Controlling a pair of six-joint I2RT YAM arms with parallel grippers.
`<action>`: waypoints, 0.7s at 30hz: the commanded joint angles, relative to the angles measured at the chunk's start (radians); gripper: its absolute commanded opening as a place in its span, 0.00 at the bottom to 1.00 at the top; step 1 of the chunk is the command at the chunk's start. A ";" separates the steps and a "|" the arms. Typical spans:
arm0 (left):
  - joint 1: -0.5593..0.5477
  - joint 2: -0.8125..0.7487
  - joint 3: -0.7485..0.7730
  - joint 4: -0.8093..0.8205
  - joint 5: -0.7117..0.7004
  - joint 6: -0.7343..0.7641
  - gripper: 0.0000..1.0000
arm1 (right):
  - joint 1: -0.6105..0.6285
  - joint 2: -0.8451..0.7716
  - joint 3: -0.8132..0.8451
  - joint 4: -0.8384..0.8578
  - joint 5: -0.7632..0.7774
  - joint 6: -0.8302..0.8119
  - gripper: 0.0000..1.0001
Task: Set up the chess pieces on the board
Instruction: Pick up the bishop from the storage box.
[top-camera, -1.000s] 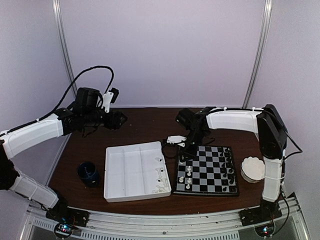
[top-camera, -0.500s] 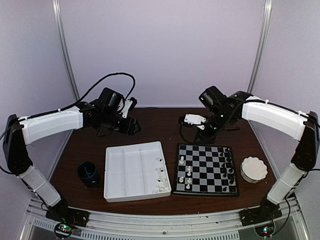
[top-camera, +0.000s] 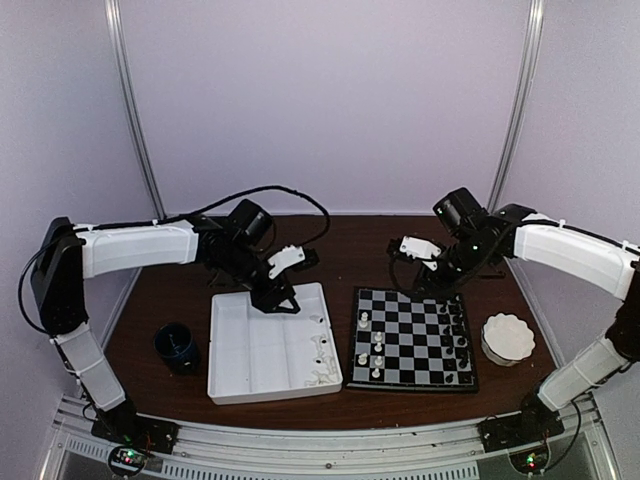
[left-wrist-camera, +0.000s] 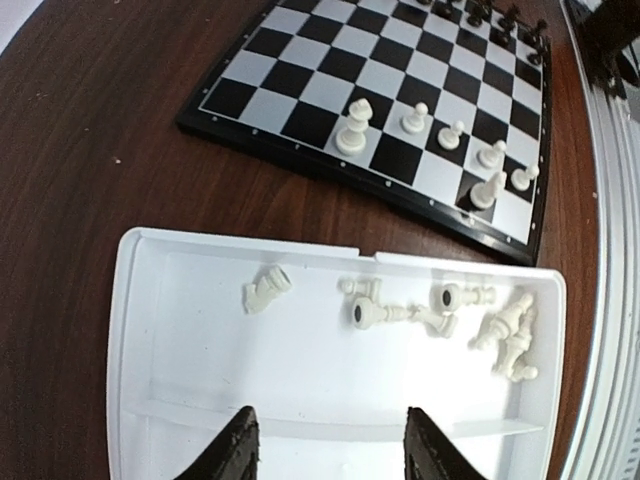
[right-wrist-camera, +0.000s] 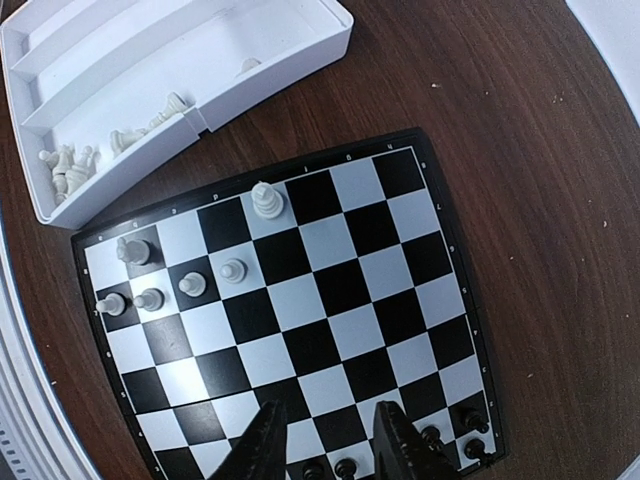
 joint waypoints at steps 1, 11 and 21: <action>-0.010 0.076 0.062 -0.065 0.021 0.245 0.50 | -0.012 -0.046 -0.025 0.059 -0.055 0.001 0.32; -0.116 0.268 0.186 -0.161 -0.161 0.469 0.49 | -0.022 -0.102 -0.056 0.076 -0.081 0.002 0.32; -0.170 0.368 0.214 -0.124 -0.211 0.517 0.45 | -0.030 -0.105 -0.062 0.081 -0.084 0.000 0.32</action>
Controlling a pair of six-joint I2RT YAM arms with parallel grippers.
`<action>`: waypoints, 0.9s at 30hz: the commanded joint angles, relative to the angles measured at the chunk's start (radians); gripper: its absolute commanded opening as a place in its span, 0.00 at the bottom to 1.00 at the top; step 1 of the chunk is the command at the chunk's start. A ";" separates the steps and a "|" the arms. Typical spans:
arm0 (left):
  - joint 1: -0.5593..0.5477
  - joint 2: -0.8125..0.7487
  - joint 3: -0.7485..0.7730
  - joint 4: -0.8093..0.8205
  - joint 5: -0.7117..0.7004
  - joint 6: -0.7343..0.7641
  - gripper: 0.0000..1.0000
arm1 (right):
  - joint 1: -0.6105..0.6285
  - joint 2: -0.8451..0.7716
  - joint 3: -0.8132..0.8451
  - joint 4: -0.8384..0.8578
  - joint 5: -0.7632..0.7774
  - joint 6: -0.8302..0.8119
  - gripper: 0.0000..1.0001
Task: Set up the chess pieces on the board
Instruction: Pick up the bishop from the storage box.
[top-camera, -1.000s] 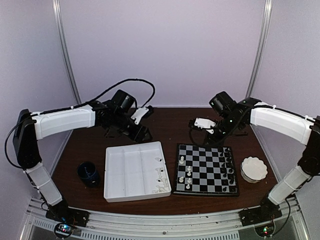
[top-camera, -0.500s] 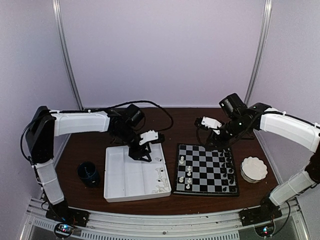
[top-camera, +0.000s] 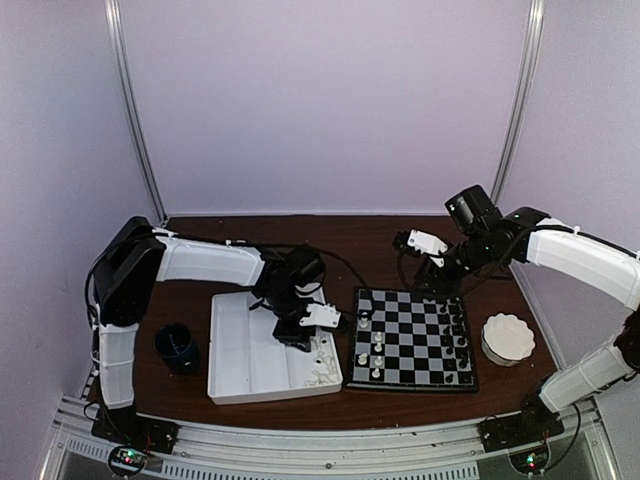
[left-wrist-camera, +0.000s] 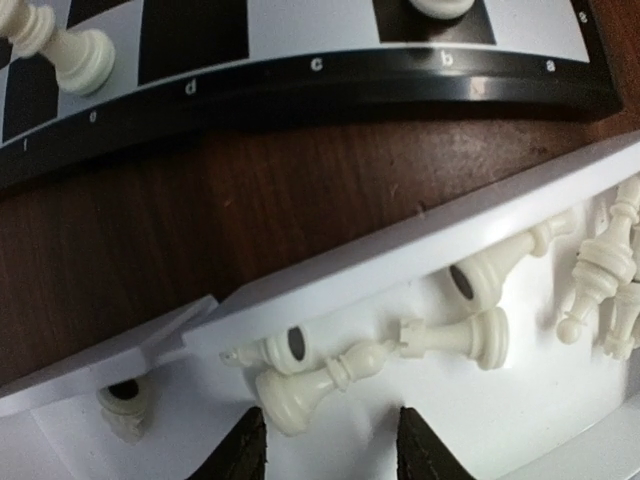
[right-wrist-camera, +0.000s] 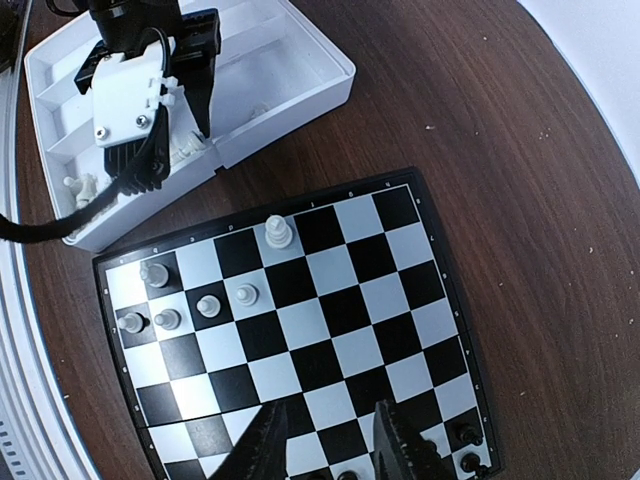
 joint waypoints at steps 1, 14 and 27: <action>-0.011 0.023 0.032 0.022 -0.033 0.044 0.45 | -0.011 -0.020 -0.013 0.019 -0.013 0.000 0.32; -0.032 0.024 0.005 0.085 0.014 0.033 0.31 | -0.014 0.005 -0.016 0.020 -0.020 0.001 0.32; -0.037 -0.089 -0.123 0.111 -0.042 -0.049 0.15 | -0.013 0.008 -0.018 0.022 -0.028 0.001 0.32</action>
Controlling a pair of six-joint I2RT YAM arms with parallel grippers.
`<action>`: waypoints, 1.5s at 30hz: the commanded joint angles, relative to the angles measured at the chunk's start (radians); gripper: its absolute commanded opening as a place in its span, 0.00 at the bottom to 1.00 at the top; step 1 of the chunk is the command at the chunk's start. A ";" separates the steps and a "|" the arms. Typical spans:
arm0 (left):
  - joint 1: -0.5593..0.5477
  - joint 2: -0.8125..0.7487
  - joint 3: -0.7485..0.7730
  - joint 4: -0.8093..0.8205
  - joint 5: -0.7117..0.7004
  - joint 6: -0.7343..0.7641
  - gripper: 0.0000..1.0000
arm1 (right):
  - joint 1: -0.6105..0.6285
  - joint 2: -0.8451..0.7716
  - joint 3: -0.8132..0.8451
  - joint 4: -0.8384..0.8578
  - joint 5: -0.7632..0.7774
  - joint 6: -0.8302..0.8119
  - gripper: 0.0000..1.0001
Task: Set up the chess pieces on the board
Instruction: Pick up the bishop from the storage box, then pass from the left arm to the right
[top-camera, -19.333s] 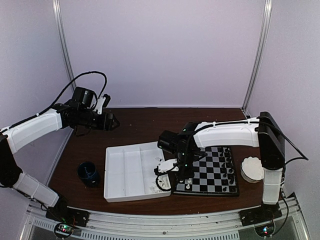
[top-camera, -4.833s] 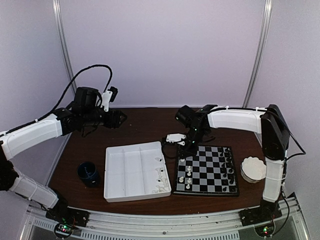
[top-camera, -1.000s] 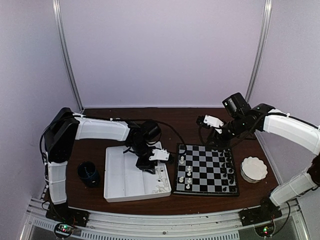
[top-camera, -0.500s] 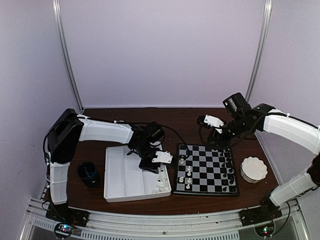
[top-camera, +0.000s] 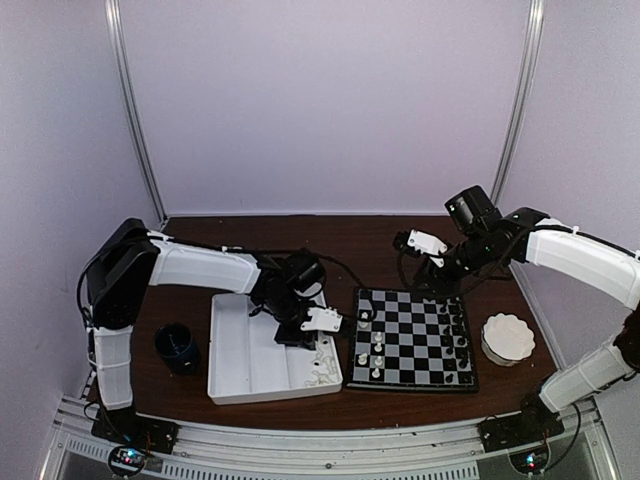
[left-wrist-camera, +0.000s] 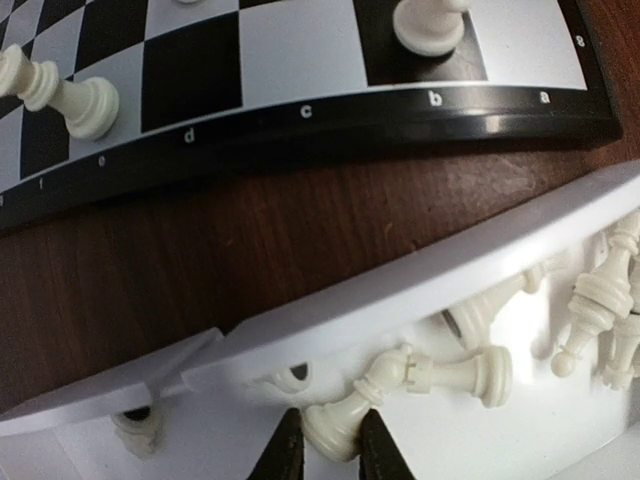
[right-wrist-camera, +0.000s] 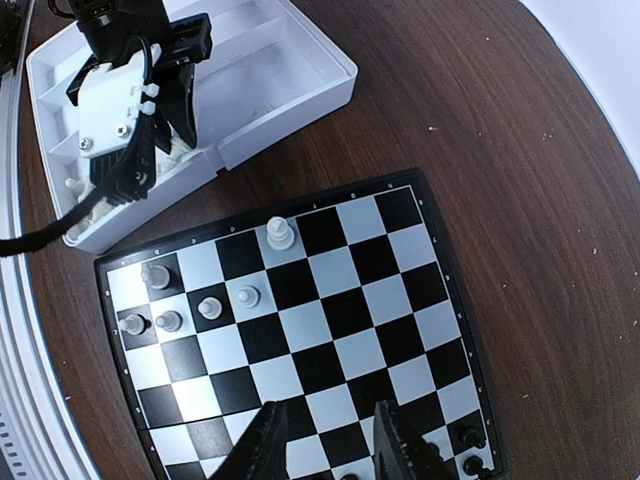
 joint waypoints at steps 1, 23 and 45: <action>-0.004 -0.085 -0.081 0.013 -0.038 -0.051 0.14 | -0.008 0.005 -0.013 0.014 -0.020 0.002 0.32; 0.192 -0.381 -0.307 0.678 0.444 -0.896 0.12 | 0.026 0.270 0.389 -0.168 -0.297 0.139 0.34; 0.202 -0.365 -0.396 1.108 0.623 -1.297 0.12 | 0.221 0.430 0.651 -0.231 -0.288 0.190 0.35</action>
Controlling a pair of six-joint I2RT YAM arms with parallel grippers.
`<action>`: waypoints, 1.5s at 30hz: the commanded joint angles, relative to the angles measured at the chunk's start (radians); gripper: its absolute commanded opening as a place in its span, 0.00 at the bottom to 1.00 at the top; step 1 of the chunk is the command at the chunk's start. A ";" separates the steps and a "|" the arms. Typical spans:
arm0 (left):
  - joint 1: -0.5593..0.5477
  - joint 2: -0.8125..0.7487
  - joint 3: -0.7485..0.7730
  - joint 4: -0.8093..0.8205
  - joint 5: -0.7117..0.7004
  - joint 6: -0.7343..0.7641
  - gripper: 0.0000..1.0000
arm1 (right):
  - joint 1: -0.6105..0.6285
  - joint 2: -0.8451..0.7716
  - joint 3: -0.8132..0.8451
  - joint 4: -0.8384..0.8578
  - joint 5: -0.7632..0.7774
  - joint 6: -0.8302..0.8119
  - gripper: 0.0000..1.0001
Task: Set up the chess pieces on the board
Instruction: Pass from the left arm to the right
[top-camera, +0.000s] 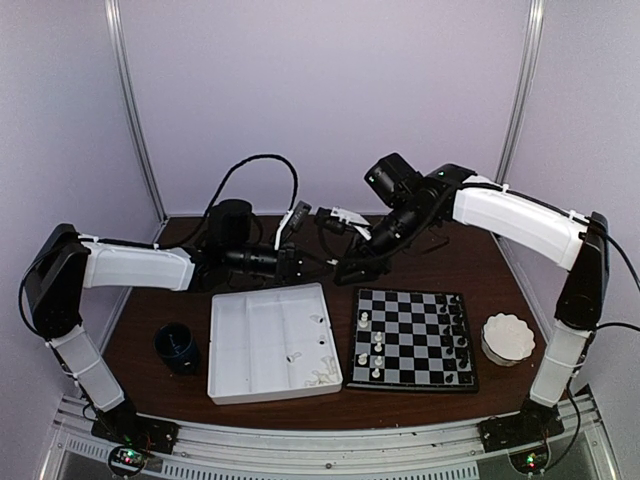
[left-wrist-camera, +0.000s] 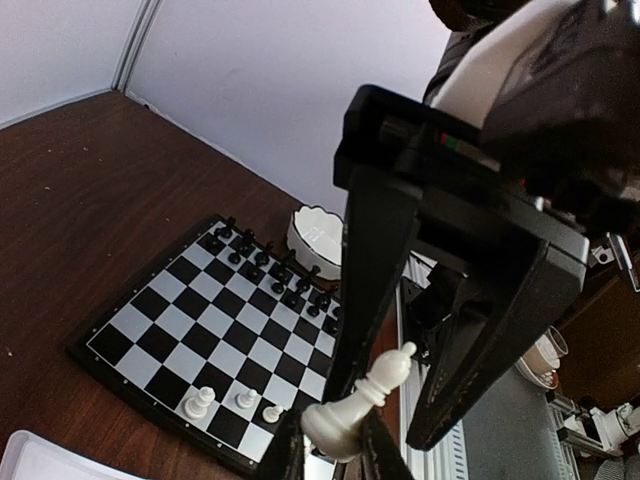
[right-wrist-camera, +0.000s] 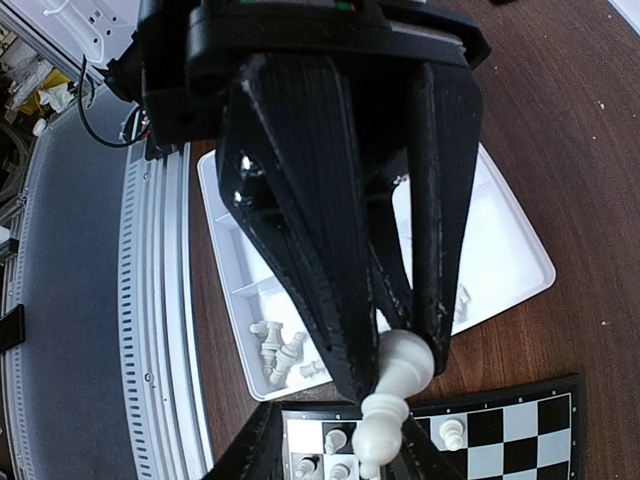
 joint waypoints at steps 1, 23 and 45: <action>0.009 -0.004 -0.015 0.063 0.030 -0.022 0.12 | 0.002 -0.018 0.043 -0.002 0.017 0.024 0.34; 0.009 0.008 -0.009 0.068 0.051 -0.033 0.11 | -0.005 -0.050 0.083 0.046 0.078 0.083 0.34; 0.009 -0.028 0.002 -0.078 -0.027 0.049 0.38 | -0.025 -0.044 0.076 0.031 0.126 0.050 0.00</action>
